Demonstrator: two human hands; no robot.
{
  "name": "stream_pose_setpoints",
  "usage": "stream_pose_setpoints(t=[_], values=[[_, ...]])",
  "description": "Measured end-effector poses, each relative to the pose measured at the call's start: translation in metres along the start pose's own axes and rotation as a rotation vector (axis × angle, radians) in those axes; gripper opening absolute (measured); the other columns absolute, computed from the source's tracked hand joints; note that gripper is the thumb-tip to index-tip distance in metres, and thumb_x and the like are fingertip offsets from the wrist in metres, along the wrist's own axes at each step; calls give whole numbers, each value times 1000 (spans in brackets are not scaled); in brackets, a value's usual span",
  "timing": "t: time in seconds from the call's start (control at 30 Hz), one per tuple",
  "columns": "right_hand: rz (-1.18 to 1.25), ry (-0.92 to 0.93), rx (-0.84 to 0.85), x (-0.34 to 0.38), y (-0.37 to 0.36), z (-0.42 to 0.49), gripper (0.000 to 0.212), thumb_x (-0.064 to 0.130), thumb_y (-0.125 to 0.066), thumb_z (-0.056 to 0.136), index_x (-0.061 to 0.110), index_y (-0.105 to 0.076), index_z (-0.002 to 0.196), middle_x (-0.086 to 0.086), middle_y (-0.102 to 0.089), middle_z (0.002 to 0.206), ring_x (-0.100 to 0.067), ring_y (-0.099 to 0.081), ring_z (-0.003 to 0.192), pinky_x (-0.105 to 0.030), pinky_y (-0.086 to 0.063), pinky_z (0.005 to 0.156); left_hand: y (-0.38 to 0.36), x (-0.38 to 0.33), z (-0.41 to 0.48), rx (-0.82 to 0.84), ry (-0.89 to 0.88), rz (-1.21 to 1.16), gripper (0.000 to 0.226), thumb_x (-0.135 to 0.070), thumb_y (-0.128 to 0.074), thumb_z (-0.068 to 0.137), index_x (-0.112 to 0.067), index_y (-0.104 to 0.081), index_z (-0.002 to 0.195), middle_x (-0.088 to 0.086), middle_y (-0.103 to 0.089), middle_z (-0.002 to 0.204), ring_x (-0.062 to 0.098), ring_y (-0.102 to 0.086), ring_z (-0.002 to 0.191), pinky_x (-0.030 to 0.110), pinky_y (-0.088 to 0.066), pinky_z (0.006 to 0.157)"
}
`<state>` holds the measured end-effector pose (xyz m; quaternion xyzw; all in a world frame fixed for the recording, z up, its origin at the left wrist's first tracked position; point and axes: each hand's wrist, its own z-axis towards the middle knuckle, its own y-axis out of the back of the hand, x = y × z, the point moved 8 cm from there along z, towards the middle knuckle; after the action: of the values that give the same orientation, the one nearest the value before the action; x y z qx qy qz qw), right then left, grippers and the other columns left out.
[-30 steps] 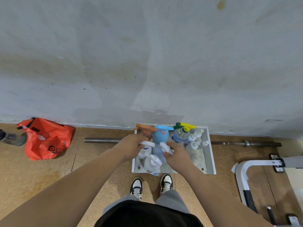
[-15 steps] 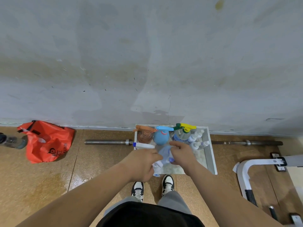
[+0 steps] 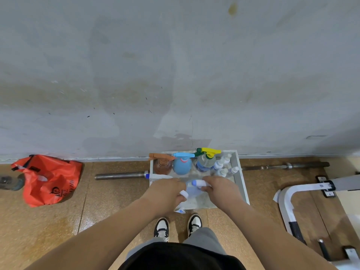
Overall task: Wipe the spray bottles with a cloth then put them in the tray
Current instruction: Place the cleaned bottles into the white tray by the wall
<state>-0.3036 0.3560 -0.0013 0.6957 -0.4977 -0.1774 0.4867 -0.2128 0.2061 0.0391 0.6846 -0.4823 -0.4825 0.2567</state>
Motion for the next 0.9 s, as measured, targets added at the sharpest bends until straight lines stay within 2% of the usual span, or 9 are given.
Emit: stream_pose_setpoints(t=[0.1,0.27,0.4,0.53,0.67,0.77,0.9], values=[[80,-9,-15,-18,7,0,17,38,-56,101,27,-66,109,-1,-69,106,-25,-65,101,-37,-54,80,6,-7,11,-32,75,-33,20,-38,-53,102,-25,-64,113,0,-66,115,21,-62,104,39,-52,88],[273,1,-59,-44,20,-2,19,28,-61,99,27,-70,117,-8,-71,102,-29,-66,96,-35,-50,73,19,-16,32,-132,191,-75,20,-39,-54,103,-24,-63,112,0,-66,112,23,-63,104,37,-51,85],[336,66,-93,-46,24,4,33,23,-61,99,30,-68,131,-11,-72,110,-31,-66,102,-39,-54,80,17,-16,49,-147,291,-92,19,-38,-55,102,-23,-63,111,1,-69,111,23,-64,102,37,-53,84],[272,69,-19,-45,18,11,23,25,-55,101,29,-68,119,-5,-71,105,-29,-65,100,-39,-54,80,19,-13,58,-187,361,-119,17,-35,-56,101,-22,-65,107,2,-70,109,24,-65,103,39,-54,86],[297,75,-3,-44,16,13,23,25,-53,100,31,-68,117,-2,-73,101,-26,-65,97,-39,-55,79,23,-11,61,-169,401,-143,23,-37,-63,95,-20,-69,108,3,-71,106,23,-65,100,40,-56,86],[293,123,7,-40,18,16,25,22,-52,100,32,-68,116,-2,-71,100,-23,-62,90,-33,-45,68,20,-6,58,-116,407,-205,29,-34,-72,90,-20,-70,115,1,-68,114,22,-61,110,37,-52,91],[227,178,-32,-29,26,13,22,25,-50,99,26,-65,115,-1,-69,105,-26,-65,97,-30,-34,63,21,0,50,-93,369,-207,23,-28,-64,98,-22,-71,119,2,-66,123,24,-61,115,31,-45,83]])
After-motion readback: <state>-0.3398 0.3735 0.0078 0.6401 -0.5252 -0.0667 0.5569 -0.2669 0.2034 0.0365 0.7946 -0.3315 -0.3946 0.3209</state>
